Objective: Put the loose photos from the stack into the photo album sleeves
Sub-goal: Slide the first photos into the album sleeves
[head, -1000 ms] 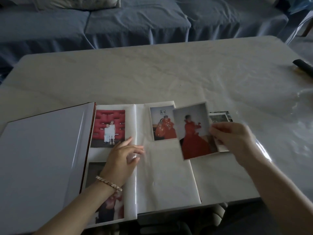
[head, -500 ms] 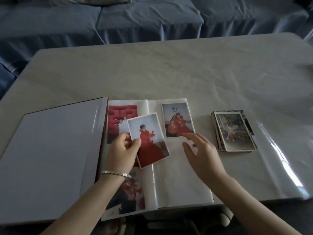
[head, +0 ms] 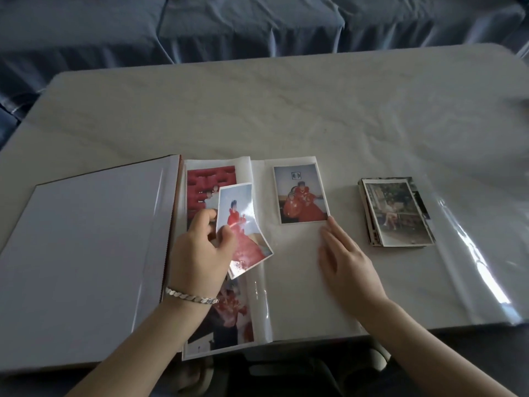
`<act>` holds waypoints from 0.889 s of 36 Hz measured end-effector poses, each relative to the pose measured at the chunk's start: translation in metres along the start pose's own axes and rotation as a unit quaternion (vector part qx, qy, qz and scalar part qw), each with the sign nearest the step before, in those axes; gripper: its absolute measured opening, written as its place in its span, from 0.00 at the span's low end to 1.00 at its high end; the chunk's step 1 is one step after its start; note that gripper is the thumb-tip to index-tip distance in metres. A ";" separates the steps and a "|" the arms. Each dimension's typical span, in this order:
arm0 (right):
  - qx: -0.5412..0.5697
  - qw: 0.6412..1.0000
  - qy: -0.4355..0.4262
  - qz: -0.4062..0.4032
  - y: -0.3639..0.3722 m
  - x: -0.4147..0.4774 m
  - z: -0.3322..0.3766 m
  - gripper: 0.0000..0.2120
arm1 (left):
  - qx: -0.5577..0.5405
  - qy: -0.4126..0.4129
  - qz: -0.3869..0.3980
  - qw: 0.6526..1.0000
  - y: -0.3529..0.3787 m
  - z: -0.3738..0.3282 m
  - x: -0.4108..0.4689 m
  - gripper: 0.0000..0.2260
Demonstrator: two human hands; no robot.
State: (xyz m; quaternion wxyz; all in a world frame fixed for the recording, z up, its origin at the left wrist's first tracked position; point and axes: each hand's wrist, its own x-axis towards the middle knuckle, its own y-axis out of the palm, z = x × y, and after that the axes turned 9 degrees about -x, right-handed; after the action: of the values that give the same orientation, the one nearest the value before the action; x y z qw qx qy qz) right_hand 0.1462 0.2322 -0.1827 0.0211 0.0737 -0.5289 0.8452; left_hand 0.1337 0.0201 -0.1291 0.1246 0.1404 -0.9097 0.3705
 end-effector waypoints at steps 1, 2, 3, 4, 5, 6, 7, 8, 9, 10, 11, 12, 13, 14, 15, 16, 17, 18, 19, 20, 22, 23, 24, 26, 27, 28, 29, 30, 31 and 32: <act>0.001 1.000 -0.001 -0.002 0.000 0.000 0.000 0.14 | 0.008 0.011 -0.004 1.000 -0.001 0.000 0.001 0.08; 0.002 1.000 -0.002 -0.003 0.000 0.000 0.001 0.14 | 0.014 0.021 -0.007 1.000 -0.002 0.000 0.001 0.08; 0.002 1.000 -0.002 -0.003 0.000 -0.001 0.001 0.14 | 0.020 0.030 -0.007 0.999 -0.002 0.000 0.001 0.08; 0.001 1.000 -0.001 -0.003 0.000 -0.001 0.001 0.14 | 0.026 0.043 -0.006 0.999 -0.003 -0.001 0.001 0.09; 0.000 1.000 -0.001 -0.003 -0.001 -0.001 0.001 0.14 | 0.032 0.060 -0.005 0.998 -0.003 -0.001 0.001 0.09; -0.001 1.000 -0.001 -0.003 -0.001 -0.001 0.001 0.14 | 0.040 0.077 -0.003 0.996 -0.003 -0.001 0.000 0.09; -0.001 1.000 0.000 -0.003 -0.001 -0.001 0.001 0.14 | 0.047 0.093 0.001 0.995 -0.003 -0.001 -0.001 0.10; -0.001 1.000 0.000 -0.002 -0.001 -0.001 0.001 0.14 | 0.048 0.103 0.011 0.993 -0.002 -0.002 -0.003 0.10; -0.002 1.000 0.001 -0.002 -0.001 -0.001 0.001 0.14 | 0.043 0.106 0.025 0.993 -0.002 -0.003 -0.005 0.10; -0.003 1.000 0.001 -0.003 -0.001 -0.001 0.000 0.14 | 0.033 0.100 0.043 0.993 -0.001 -0.004 -0.007 0.10; -0.003 1.000 0.001 -0.003 -0.001 -0.001 0.000 0.14 | 0.023 0.090 0.062 0.994 -0.001 -0.004 -0.009 0.10; -0.004 1.000 0.002 -0.003 0.000 -0.001 0.000 0.14 | 0.017 0.075 0.083 0.994 0.000 -0.005 -0.012 0.09; -0.003 1.000 0.004 -0.003 0.000 -0.001 0.000 0.14 | 0.015 0.054 0.105 0.993 0.001 -0.005 -0.014 0.10; -0.003 1.000 0.004 -0.004 0.000 -0.002 0.000 0.14 | 0.014 0.026 0.129 0.991 0.001 -0.005 -0.016 0.10; -0.002 1.000 0.004 -0.006 0.000 -0.002 0.000 0.14 | 0.012 -0.010 0.149 0.989 0.002 -0.005 -0.017 0.10; -0.001 1.000 0.003 -0.007 0.000 -0.002 0.000 0.14 | 0.006 -0.048 0.168 0.985 0.004 -0.004 -0.017 0.11; 0.001 1.000 0.003 -0.007 0.001 -0.002 0.000 0.14 | -0.004 -0.082 0.183 0.980 0.005 -0.001 -0.018 0.13; 0.001 1.000 0.003 -0.007 0.001 -0.002 -0.001 0.15 | -0.013 -0.109 0.200 0.974 0.006 0.001 -0.017 0.15; 0.002 1.000 0.004 -0.007 0.002 -0.002 -0.001 0.15 | -0.019 -0.131 0.222 0.966 0.006 0.004 -0.017 0.17; 0.003 1.000 0.005 -0.007 0.002 -0.002 -0.002 0.15 | -0.023 -0.148 0.249 0.957 0.005 0.005 -0.016 0.20; 0.006 1.000 0.008 -0.006 0.002 -0.002 -0.002 0.15 | -0.013 -0.169 0.308 0.936 0.003 0.008 -0.013 0.23; 0.009 1.000 0.008 -0.005 0.002 -0.002 -0.002 0.15 | -0.002 -0.176 0.336 0.925 0.002 0.009 -0.011 0.24; 0.010 1.000 0.007 -0.005 0.002 -0.002 -0.002 0.15 | 0.003 -0.187 0.359 0.915 0.000 0.009 -0.010 0.25; 0.011 1.000 0.007 -0.006 0.002 -0.003 -0.002 0.14 | -0.007 -0.208 0.393 0.896 -0.002 0.009 -0.007 0.26; 0.012 1.000 0.009 -0.005 0.002 -0.003 -0.002 0.14 | -0.012 -0.212 0.402 0.891 -0.003 0.010 -0.007 0.26; 0.013 1.000 0.010 -0.005 0.002 -0.003 -0.002 0.14 | -0.012 -0.213 0.407 0.888 -0.003 0.009 -0.007 0.25; 0.014 1.000 0.011 -0.005 0.001 -0.003 -0.002 0.14 | -0.012 -0.212 0.411 0.886 -0.004 0.009 -0.007 0.24; 0.015 1.000 0.011 -0.006 0.001 -0.003 -0.002 0.15 | -0.014 -0.210 0.414 0.886 -0.003 0.007 -0.007 0.23; 0.017 1.000 0.011 -0.005 0.001 -0.003 -0.002 0.15 | -0.016 -0.206 0.417 0.885 -0.002 0.006 -0.008 0.23; 0.018 1.000 0.011 -0.005 0.001 -0.003 -0.001 0.15 | -0.017 -0.201 0.421 0.884 -0.001 0.005 -0.009 0.23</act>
State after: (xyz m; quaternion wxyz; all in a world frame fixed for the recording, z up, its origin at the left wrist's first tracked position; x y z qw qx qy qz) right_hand 0.1488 0.2332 -0.1847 0.0297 0.0672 -0.5126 0.8555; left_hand 0.1416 0.0172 -0.1346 -0.2263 -0.1866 -0.8950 0.3361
